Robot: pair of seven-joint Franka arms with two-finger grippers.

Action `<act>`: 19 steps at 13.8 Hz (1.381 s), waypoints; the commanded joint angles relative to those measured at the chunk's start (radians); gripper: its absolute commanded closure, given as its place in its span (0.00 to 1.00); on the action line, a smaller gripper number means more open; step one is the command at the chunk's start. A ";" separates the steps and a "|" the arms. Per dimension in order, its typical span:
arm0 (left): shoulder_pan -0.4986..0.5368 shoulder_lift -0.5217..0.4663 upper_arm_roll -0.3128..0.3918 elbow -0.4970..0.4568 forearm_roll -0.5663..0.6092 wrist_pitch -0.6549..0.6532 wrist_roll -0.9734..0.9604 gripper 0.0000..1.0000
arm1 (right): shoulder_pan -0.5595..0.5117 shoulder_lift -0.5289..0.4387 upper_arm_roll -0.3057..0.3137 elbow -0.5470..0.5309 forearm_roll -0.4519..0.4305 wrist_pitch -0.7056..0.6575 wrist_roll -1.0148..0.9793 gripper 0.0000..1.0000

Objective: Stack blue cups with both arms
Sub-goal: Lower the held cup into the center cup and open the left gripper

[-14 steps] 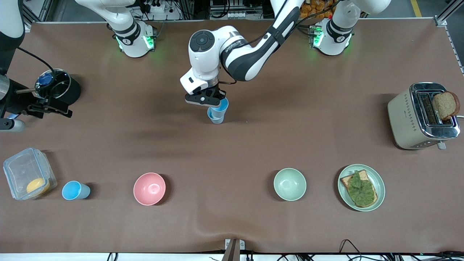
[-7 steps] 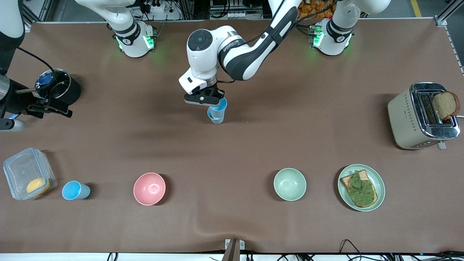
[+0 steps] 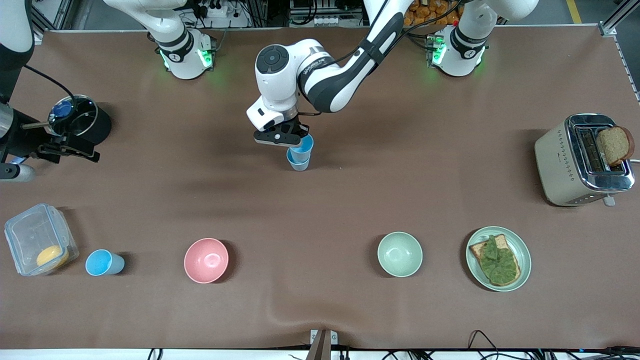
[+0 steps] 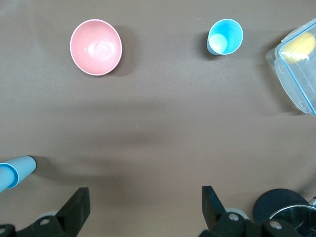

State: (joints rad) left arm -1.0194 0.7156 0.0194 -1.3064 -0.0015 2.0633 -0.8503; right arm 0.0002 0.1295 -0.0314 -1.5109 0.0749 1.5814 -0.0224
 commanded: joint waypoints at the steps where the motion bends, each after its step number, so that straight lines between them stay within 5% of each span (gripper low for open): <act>1: -0.016 0.012 0.022 0.027 0.023 -0.003 -0.026 0.99 | -0.011 -0.031 0.004 -0.037 0.013 0.008 -0.010 0.00; 4: -0.024 0.012 0.024 0.027 0.023 -0.003 -0.027 0.82 | -0.028 -0.028 0.002 -0.038 0.017 0.020 -0.039 0.00; 12: -0.013 -0.046 0.045 0.021 0.024 -0.020 -0.019 0.59 | 0.004 -0.031 0.007 -0.037 0.016 0.035 -0.039 0.00; 13: 0.013 -0.074 0.040 0.010 0.031 -0.020 -0.009 0.45 | 0.004 -0.033 0.007 -0.038 0.016 0.034 -0.039 0.00; 14: 0.036 -0.102 0.036 -0.003 0.031 -0.032 0.006 0.07 | 0.004 -0.033 0.007 -0.038 0.016 0.034 -0.039 0.00; 15: 0.056 -0.123 0.034 -0.010 0.031 -0.064 0.031 0.00 | 0.004 -0.033 0.007 -0.037 0.016 0.034 -0.039 0.00; 19: 0.189 -0.246 0.034 -0.051 0.026 -0.196 0.233 0.00 | 0.006 -0.033 0.007 -0.037 0.016 0.035 -0.039 0.00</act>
State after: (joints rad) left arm -0.9025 0.5617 0.0637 -1.2867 0.0068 1.9141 -0.7096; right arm 0.0049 0.1286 -0.0226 -1.5165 0.0774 1.6055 -0.0501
